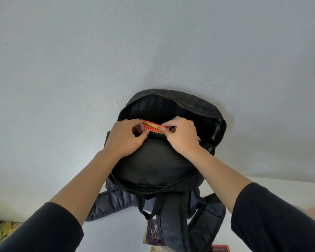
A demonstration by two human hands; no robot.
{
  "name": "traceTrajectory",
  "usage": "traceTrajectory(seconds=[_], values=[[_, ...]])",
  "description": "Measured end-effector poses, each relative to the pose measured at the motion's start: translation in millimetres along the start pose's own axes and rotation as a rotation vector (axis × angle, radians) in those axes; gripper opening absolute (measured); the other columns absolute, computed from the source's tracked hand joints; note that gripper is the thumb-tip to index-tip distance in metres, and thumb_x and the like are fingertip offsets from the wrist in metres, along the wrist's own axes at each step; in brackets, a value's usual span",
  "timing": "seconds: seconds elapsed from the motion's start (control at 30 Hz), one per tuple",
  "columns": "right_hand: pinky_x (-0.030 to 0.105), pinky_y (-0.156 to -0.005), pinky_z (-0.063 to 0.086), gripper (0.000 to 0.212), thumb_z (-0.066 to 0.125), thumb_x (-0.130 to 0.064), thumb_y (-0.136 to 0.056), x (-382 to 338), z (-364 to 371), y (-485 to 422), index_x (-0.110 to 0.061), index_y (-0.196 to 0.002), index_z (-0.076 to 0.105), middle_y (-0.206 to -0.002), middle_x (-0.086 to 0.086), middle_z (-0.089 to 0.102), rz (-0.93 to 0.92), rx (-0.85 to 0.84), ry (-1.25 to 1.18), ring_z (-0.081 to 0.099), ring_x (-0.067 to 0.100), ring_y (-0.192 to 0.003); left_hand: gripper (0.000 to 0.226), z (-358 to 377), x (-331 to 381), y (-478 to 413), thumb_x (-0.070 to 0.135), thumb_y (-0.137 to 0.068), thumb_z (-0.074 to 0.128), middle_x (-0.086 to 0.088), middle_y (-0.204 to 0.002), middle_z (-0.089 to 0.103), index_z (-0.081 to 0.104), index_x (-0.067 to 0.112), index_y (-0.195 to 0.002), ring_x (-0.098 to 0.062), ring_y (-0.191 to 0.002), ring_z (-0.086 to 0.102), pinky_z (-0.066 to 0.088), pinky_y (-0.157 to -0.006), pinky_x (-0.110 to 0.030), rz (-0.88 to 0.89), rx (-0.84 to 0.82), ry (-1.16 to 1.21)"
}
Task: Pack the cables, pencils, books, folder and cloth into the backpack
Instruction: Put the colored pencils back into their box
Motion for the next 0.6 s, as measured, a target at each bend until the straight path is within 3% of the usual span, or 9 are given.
traceTrajectory(seconds=[0.13, 0.2, 0.23, 0.3, 0.37, 0.47, 0.53, 0.6], values=[[0.042, -0.103, 0.048, 0.045, 0.056, -0.031, -0.104, -6, 13, 18, -0.02, -0.147, 0.053, -0.131, 0.003, 0.066, -0.087, -0.219, 0.109, 0.062, 0.024, -0.119, 0.048, 19, 11, 10, 0.061, -0.093, 0.041, 0.011, -0.092, 0.07, 0.074, 0.026, -0.1, -0.01, -0.092, 0.058, 0.042, -0.079, -0.03, 0.122, -0.167, -0.161], [0.051, -0.105, 0.043, 0.047, 0.048, -0.04, -0.106, -4, 13, 27, -0.025, -0.151, 0.049, -0.135, 0.002, 0.063, -0.106, -0.233, 0.213, 0.058, 0.026, -0.124, 0.061, 23, 12, 14, 0.064, -0.094, 0.028, 0.01, -0.101, 0.07, 0.074, 0.027, -0.108, -0.013, -0.098, 0.059, 0.046, -0.084, -0.033, 0.147, -0.216, -0.189], [0.053, -0.104, 0.044, 0.044, 0.051, -0.041, -0.104, -2, 4, 32, -0.026, -0.145, 0.055, -0.131, 0.0, 0.065, -0.12, -0.171, 0.184, 0.059, 0.025, -0.121, 0.064, 25, 14, 17, 0.064, -0.095, 0.025, 0.009, -0.106, 0.069, 0.074, 0.027, -0.111, -0.015, -0.102, 0.06, 0.047, -0.089, -0.036, 0.162, -0.24, -0.183], [0.051, -0.093, 0.051, 0.029, 0.063, -0.03, -0.097, 4, -30, 44, -0.022, -0.124, 0.071, -0.113, -0.004, 0.067, -0.178, 0.118, 0.007, 0.063, 0.021, -0.107, 0.068, 27, 16, 24, 0.069, -0.095, 0.022, 0.009, -0.114, 0.067, 0.074, 0.029, -0.116, -0.017, -0.106, 0.058, 0.047, -0.095, -0.04, 0.169, -0.276, -0.183], [0.047, -0.087, 0.052, 0.019, 0.071, -0.021, -0.091, 25, -65, 64, -0.018, -0.11, 0.071, -0.103, -0.007, 0.06, -0.154, 0.406, -0.08, 0.061, 0.019, -0.098, 0.077, 28, 17, 32, 0.079, -0.091, 0.019, 0.01, -0.119, 0.066, 0.07, 0.032, -0.123, -0.017, -0.111, 0.057, 0.045, -0.098, -0.041, 0.176, -0.293, -0.246], [0.041, -0.092, 0.049, 0.043, 0.08, -0.033, -0.085, 82, -82, 89, -0.019, -0.117, 0.056, -0.11, -0.007, 0.047, 0.188, 0.553, -0.146, 0.051, 0.017, -0.103, 0.093, 34, 17, 41, 0.094, -0.081, 0.01, 0.014, -0.124, 0.064, 0.061, 0.034, -0.13, -0.013, -0.118, 0.056, 0.037, -0.105, -0.039, 0.165, -0.337, -0.305], [0.039, -0.098, 0.048, 0.058, 0.077, -0.05, -0.085, 115, -64, 90, -0.024, -0.127, 0.048, -0.124, -0.003, 0.045, 0.477, 0.404, -0.323, 0.051, 0.019, -0.113, 0.098, 37, 19, 42, 0.099, -0.074, 0.011, 0.015, -0.126, 0.063, 0.056, 0.035, -0.133, -0.012, -0.119, 0.056, 0.034, -0.108, -0.039, 0.162, -0.353, -0.329], [0.037, -0.1, 0.049, 0.045, 0.067, -0.052, -0.094, 124, -38, 83, -0.03, -0.128, 0.048, -0.132, -0.003, 0.052, 0.613, 0.216, -0.651, 0.056, 0.017, -0.117, 0.1, 40, 23, 41, 0.101, -0.071, 0.016, 0.015, -0.127, 0.064, 0.055, 0.035, -0.134, -0.012, -0.119, 0.056, 0.032, -0.109, -0.04, 0.167, -0.363, -0.348]])
Point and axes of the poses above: each hand's wrist, its own y-axis away from the middle knuckle, its own z-axis out of the palm, x = y × z, the point moved 9 cm from there along -y, towards the middle knuckle
